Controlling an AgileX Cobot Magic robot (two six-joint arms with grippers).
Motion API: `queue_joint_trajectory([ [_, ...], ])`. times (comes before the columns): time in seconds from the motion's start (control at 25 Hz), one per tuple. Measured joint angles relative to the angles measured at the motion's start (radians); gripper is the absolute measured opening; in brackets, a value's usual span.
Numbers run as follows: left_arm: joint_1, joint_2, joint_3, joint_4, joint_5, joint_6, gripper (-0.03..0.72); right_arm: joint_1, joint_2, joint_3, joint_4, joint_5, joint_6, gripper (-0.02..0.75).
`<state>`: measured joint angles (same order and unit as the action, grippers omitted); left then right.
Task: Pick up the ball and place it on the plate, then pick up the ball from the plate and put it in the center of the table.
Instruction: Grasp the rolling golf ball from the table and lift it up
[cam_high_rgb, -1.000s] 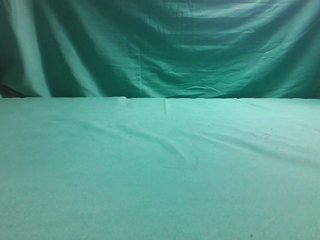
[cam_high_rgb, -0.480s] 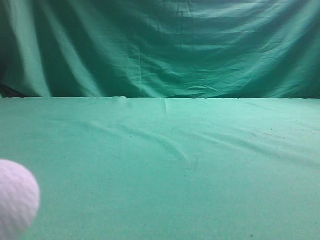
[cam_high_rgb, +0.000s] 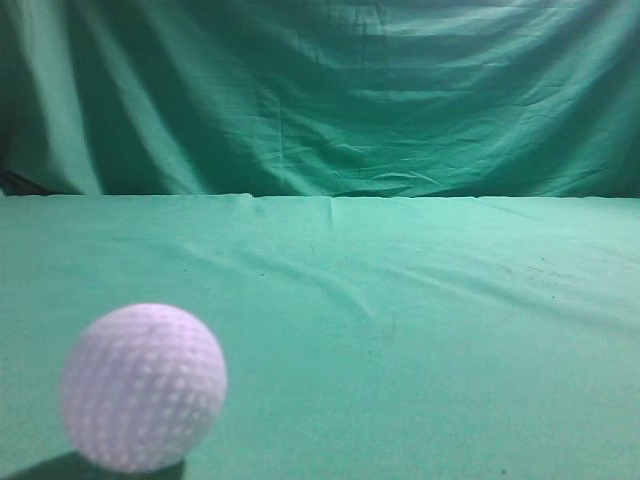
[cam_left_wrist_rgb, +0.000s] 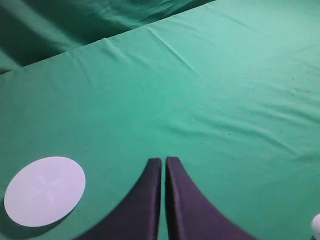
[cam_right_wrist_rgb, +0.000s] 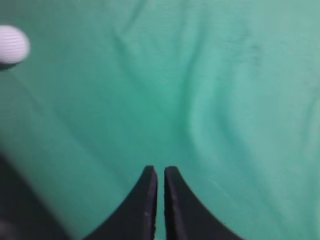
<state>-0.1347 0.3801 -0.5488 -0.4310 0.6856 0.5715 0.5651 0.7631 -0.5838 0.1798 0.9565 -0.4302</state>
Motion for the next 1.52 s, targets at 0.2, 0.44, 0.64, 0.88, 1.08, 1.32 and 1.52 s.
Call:
queue_joint_trajectory([
  [0.2, 0.0, -0.013, 0.055, 0.002, -0.028, -0.057, 0.0, 0.131, 0.14, -0.002, 0.03, -0.098, -0.036, 0.0],
  [0.44, 0.0, -0.015, 0.061, 0.03, -0.062, -0.15, 0.0, 0.3, 0.299, -0.063, 0.068, -0.218, -0.081, 0.05],
  [0.64, 0.0, -0.015, 0.061, 0.03, -0.07, -0.208, 0.0, 0.358, 0.468, -0.136, 0.137, -0.273, -0.084, 0.193],
  [0.88, 0.0, -0.015, 0.061, 0.032, -0.044, -0.227, 0.0, 0.363, 0.64, -0.236, 0.144, -0.283, -0.112, 0.505],
  [1.08, 0.0, -0.015, 0.061, 0.043, -0.01, -0.228, 0.0, 0.363, 0.749, -0.307, 0.144, -0.289, -0.175, 0.622],
  [1.32, 0.0, -0.015, 0.061, 0.054, 0.015, -0.228, 0.0, 0.357, 0.852, -0.379, 0.054, -0.289, -0.132, 0.647],
  [1.52, 0.0, -0.015, 0.061, 0.054, 0.018, -0.228, 0.0, 0.329, 0.934, -0.461, 0.038, -0.289, -0.043, 0.647],
])
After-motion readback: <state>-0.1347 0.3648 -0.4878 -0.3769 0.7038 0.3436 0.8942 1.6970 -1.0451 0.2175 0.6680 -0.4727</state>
